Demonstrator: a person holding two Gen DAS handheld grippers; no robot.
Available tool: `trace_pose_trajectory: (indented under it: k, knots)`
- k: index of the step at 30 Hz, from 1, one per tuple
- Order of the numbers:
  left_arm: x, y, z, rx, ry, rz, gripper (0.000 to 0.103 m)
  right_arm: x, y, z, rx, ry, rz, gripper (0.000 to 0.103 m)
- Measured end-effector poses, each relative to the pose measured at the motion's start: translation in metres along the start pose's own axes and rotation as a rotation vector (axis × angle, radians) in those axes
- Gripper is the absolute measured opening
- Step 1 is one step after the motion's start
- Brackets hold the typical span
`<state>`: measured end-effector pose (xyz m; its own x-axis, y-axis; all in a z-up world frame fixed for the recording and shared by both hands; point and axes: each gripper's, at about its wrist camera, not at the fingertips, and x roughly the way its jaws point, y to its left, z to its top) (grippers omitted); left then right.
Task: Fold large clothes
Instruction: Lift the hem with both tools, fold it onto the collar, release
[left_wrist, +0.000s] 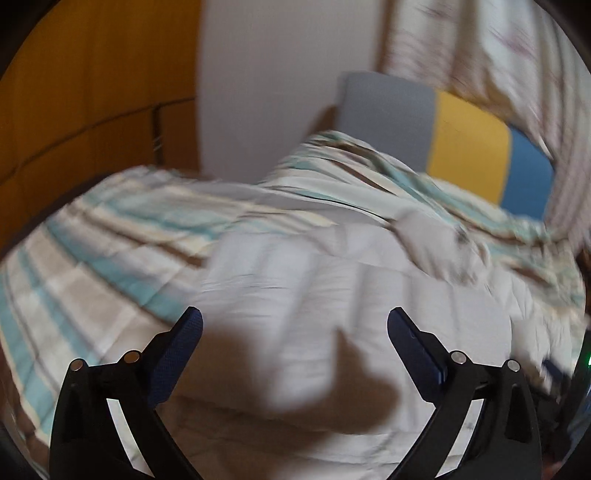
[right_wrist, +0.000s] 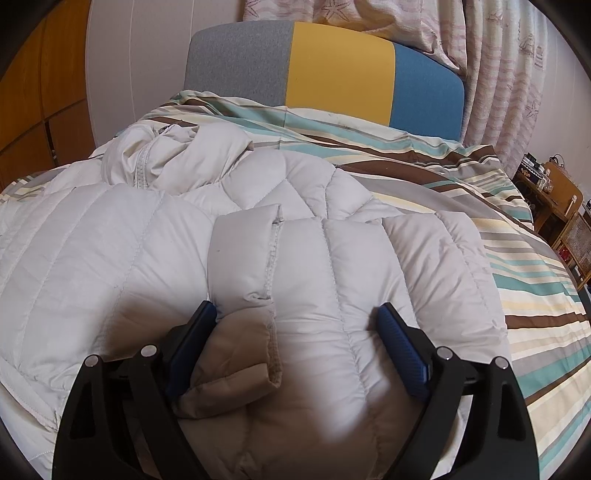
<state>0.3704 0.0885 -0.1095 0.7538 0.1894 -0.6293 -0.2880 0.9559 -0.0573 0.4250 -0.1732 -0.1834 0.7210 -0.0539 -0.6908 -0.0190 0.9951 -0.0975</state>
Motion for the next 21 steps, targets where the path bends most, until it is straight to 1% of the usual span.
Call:
trace_pose_trajectory:
  k: [2,3,4,5,7,8,9,10,11,12,13,14,16,18,21]
  knots:
    - [0.01,-0.023,-0.003,0.094,0.011,0.001,0.093,-0.008,-0.002,0.003,0.007,-0.016,0.018,0.088]
    - [0.014,-0.028,-0.004,0.113,0.021,0.001,0.091,-0.02,-0.005,0.005,0.018,-0.058,0.037,0.087]
    - [0.018,-0.032,-0.006,0.126,0.033,-0.01,0.087,-0.029,-0.005,0.006,0.028,-0.092,0.054,0.087]
    - [0.022,-0.032,-0.009,0.124,0.042,-0.021,0.087,-0.044,-0.006,0.008,0.041,-0.145,0.097,0.087]
    - [0.03,-0.033,-0.012,0.118,0.058,-0.029,0.087,-0.06,0.002,0.017,0.03,-0.178,0.188,0.087]
    - [0.033,-0.033,-0.014,0.118,0.064,-0.026,0.087,-0.063,0.009,0.022,0.014,-0.176,0.219,0.086]
    - [0.038,-0.033,-0.016,0.118,0.072,-0.025,0.087,-0.062,0.019,0.025,-0.009,-0.166,0.251,0.081]
    - [0.044,-0.032,-0.017,0.116,0.084,-0.028,0.087,-0.058,0.028,0.027,-0.028,-0.148,0.274,0.073]
    - [0.047,-0.031,-0.018,0.113,0.089,-0.031,0.087,-0.049,0.04,0.029,-0.053,-0.111,0.302,0.069]
    - [0.051,-0.029,-0.019,0.106,0.099,-0.036,0.087,-0.041,0.047,0.029,-0.067,-0.086,0.31,0.063]
    - [0.054,-0.026,-0.021,0.099,0.106,-0.04,0.087,-0.033,0.053,0.027,-0.078,-0.065,0.309,0.063]
    - [0.059,-0.023,-0.022,0.089,0.12,-0.051,0.089,-0.02,0.058,0.023,-0.084,-0.024,0.305,0.063]
    - [0.071,-0.017,-0.027,0.066,0.154,-0.088,0.091,-0.005,0.06,0.015,-0.081,0.022,0.315,0.064]
    - [0.081,-0.016,-0.028,0.06,0.18,-0.096,0.093,0.002,0.058,0.012,-0.06,0.036,0.33,0.065]
    - [0.086,-0.022,-0.029,0.086,0.188,-0.073,0.094,0.003,0.061,0.011,-0.069,0.031,0.317,0.065]
